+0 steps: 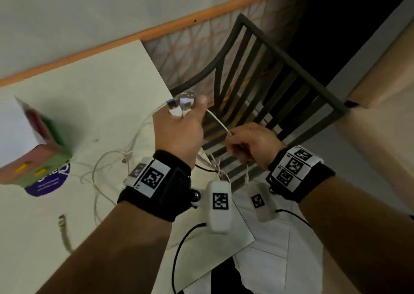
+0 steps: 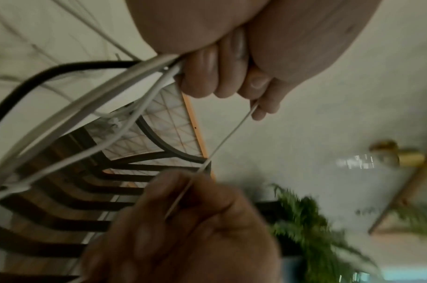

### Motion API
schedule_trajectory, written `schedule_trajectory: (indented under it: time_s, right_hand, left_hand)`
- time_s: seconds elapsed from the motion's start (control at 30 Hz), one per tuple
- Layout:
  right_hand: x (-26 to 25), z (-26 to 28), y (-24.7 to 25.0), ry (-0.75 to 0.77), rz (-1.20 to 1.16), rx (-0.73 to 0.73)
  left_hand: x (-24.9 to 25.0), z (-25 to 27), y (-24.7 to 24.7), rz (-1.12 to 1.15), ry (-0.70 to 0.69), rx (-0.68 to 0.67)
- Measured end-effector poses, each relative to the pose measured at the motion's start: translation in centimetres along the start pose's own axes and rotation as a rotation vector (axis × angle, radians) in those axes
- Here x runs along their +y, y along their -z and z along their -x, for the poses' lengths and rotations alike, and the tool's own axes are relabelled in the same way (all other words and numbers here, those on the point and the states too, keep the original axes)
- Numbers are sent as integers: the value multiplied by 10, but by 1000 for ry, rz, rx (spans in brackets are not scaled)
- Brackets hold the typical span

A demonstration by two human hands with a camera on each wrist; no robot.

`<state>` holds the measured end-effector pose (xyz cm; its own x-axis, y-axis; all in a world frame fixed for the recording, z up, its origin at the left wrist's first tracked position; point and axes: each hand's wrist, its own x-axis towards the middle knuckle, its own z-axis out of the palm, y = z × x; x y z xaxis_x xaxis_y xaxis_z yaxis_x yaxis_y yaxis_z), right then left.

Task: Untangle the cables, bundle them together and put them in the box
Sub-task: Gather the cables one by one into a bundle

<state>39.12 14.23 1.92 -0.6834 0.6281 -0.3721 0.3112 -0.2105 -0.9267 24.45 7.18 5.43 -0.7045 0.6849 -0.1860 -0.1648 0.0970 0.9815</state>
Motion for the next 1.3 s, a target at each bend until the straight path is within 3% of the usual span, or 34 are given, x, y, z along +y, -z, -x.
schedule_trajectory:
  time_s: [0.13,0.23,0.37,0.47,0.6,0.67,0.73,0.83,0.93,1.07,1.13,1.2,1.3]
  right_hand:
    - [5,2,-2,145,-197,25]
    - [16,6,-3,161,-168,22]
    - [45,22,12,-50,66,-68]
    - [50,26,16,-92,46,-140]
    - [22,21,10,111,-130,-85]
    - [10,17,5,164,-129,-41]
    - [16,16,4,115,-1,-7]
    - [41,21,6,-12,200,-163]
    - [38,19,-1,-36,49,-252]
    - [-2,1,-31,161,-193,-176]
    - [-3,-2,-38,202,-82,-132]
    - [15,2,-31,158,188,-111]
    - [48,14,-13,-61,392,-287]
  left_hand:
    - [-9,25,-21,-238,-123,-203]
    - [-8,20,-19,-101,-66,-62]
    - [4,1,-6,282,122,116]
    - [-2,0,-6,213,136,82]
    - [-13,28,-16,-59,89,-99]
    - [-14,36,-13,-32,32,-143]
    - [-8,30,-5,86,56,-86]
    - [6,8,10,253,174,146]
    - [2,9,15,131,97,117]
    - [-12,28,15,48,5,29]
    - [-7,22,25,193,64,71]
    - [5,9,41,368,102,125]
    - [16,-6,57,388,114,177]
